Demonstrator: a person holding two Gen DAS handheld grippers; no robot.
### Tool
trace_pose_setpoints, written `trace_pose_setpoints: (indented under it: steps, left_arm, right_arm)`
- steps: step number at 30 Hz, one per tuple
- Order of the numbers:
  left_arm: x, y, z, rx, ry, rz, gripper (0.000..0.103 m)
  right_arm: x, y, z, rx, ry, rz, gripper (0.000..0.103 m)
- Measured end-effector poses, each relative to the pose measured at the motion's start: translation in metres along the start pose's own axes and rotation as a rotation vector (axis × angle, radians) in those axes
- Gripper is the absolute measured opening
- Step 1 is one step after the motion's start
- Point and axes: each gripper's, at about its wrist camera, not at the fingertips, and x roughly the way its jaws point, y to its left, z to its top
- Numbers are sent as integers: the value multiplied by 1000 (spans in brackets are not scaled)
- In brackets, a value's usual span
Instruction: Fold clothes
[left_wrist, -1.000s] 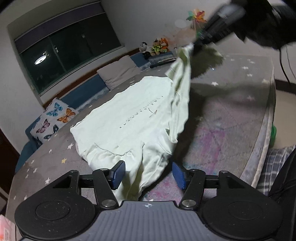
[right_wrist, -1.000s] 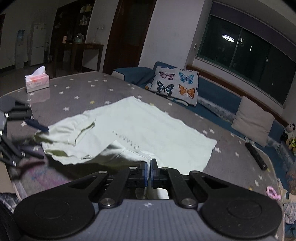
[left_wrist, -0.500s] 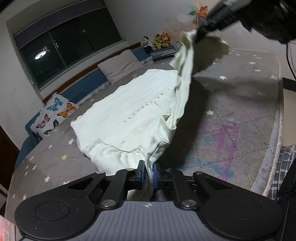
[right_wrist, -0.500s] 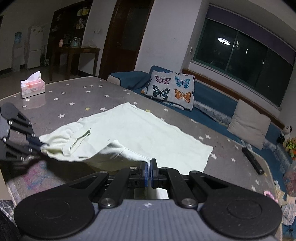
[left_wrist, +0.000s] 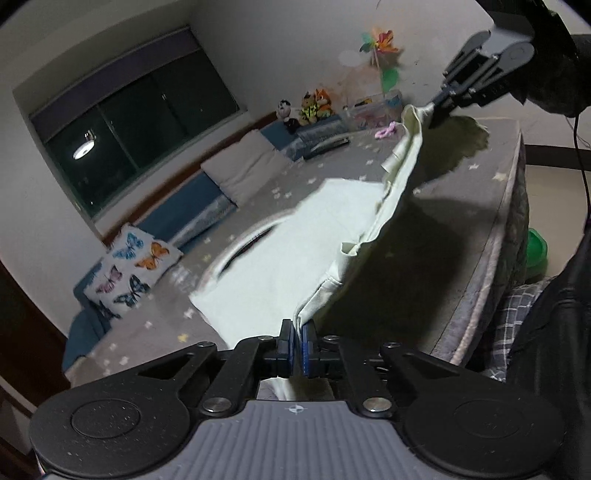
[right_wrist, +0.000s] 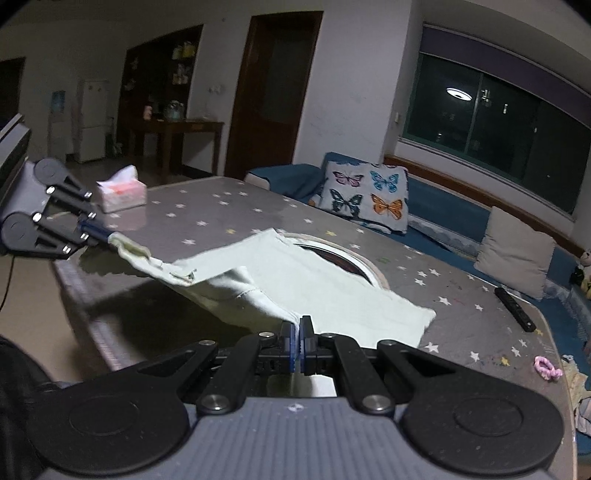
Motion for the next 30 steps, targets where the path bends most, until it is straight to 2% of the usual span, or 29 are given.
trace_pose_setpoints:
  steps: [6, 12, 21, 27, 30]
  left_arm:
    - [12, 15, 15, 33, -22, 52, 5]
    - [61, 47, 34, 23, -38, 75, 5]
    - [172, 117, 54, -44, 27, 14, 5]
    - [253, 145, 47, -78, 123, -40, 5]
    - [277, 149, 41, -102, 156, -68, 5]
  right_arm:
    - [6, -14, 19, -9, 8, 5, 2]
    - [48, -55, 48, 35, 34, 6, 2]
    - [148, -123, 70, 116, 149, 19, 2]
    - [217, -160, 61, 176, 238, 33, 2]
    - [246, -174, 52, 209, 285, 49, 2]
